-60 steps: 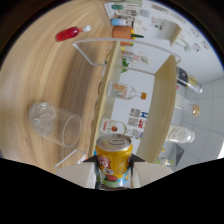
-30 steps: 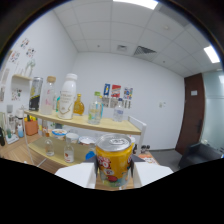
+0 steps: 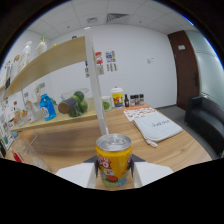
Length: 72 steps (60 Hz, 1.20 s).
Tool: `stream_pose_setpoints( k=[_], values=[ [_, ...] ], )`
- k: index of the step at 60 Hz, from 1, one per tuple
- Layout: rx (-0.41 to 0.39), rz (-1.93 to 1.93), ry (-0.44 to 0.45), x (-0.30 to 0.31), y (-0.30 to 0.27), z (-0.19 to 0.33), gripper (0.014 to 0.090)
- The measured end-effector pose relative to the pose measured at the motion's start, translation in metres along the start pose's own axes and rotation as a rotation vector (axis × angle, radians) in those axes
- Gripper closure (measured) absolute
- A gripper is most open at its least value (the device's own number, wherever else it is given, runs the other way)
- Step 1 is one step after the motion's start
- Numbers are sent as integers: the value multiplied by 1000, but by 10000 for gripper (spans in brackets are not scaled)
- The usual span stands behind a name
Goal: Make me a cup of Vodka Sunrise.
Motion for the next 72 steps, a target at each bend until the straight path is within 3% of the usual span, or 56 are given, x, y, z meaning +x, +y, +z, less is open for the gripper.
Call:
stream_pose_setpoints(
  k=[17,48,50,55,57,72],
  values=[
    [-107,-33,-21,-5,44,26,531],
    [-147,-103,45,-3,59,6,510],
    [-149,-110,54,-2,59,4,471],
    [-144,-118,83,1,51,-6,240],
    [-140,-118,93,0,45,-13,185],
    [-33,-122,79,-54,-12,-88,194]
  ],
)
